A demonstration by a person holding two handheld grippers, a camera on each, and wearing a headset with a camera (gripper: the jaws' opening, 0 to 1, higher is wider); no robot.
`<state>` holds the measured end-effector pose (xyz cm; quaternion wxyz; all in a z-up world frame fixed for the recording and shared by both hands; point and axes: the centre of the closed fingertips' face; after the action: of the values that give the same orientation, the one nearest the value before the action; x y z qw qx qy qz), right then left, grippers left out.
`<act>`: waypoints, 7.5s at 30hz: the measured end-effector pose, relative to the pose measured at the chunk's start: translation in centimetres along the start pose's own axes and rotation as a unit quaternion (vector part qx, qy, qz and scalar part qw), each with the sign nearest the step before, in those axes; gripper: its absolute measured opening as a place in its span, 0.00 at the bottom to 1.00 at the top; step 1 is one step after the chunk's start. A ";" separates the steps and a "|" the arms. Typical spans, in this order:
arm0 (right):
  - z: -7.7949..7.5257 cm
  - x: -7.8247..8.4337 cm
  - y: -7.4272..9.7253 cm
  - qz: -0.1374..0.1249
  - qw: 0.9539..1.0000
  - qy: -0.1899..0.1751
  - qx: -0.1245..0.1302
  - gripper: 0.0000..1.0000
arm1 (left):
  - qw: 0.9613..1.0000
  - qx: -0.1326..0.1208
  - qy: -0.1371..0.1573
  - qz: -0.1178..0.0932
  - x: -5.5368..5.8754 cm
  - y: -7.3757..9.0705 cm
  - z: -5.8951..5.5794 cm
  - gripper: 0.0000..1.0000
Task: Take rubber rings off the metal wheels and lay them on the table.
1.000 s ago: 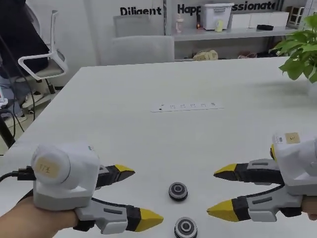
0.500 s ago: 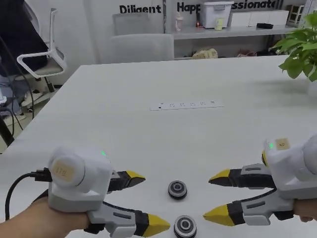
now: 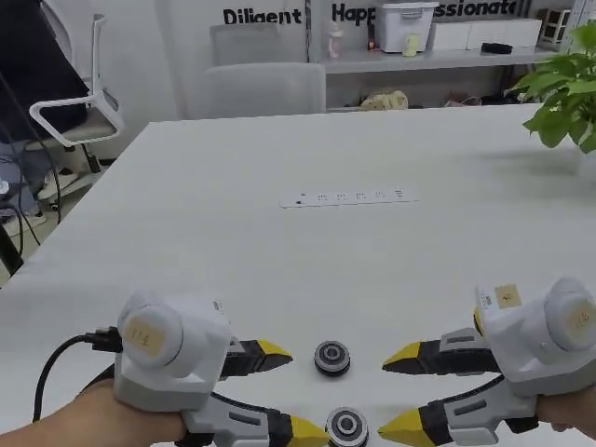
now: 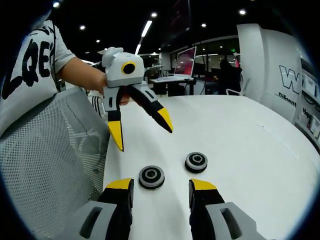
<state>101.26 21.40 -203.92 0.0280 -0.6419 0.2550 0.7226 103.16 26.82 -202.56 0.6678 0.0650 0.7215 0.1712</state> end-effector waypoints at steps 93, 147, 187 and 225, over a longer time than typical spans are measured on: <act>1.4 3.0 -3.0 0.026 0.998 -0.025 -0.042 0.21 | 0.998 0.032 -0.056 0.028 2.4 -3.9 -2.2 0.08; 0.4 2.1 -1.6 -0.006 0.981 -0.192 0.013 0.00 | 0.997 0.018 -0.063 0.037 2.4 -4.0 -2.2 0.07; 1.3 0.9 -2.4 -0.023 0.989 -0.148 -0.012 0.00 | 0.997 0.019 -0.069 0.030 2.3 -4.2 -2.3 0.07; 0.3 -2.1 -1.6 -0.066 0.987 -0.145 0.001 0.00 | 0.999 0.020 -0.028 -0.030 -2.9 1.3 -3.3 0.37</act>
<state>101.99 23.53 -202.44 0.1126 -0.5458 0.2060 0.8043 99.99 26.56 -199.24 0.6909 0.0609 0.7077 0.1346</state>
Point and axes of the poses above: the centre of the closed fingertips' face, and the gripper's own axes: y roughly backward along the fingers, z roughly to its left, x roughly out of its underside, and after that the axes turned 13 degrees about -z, right-handed
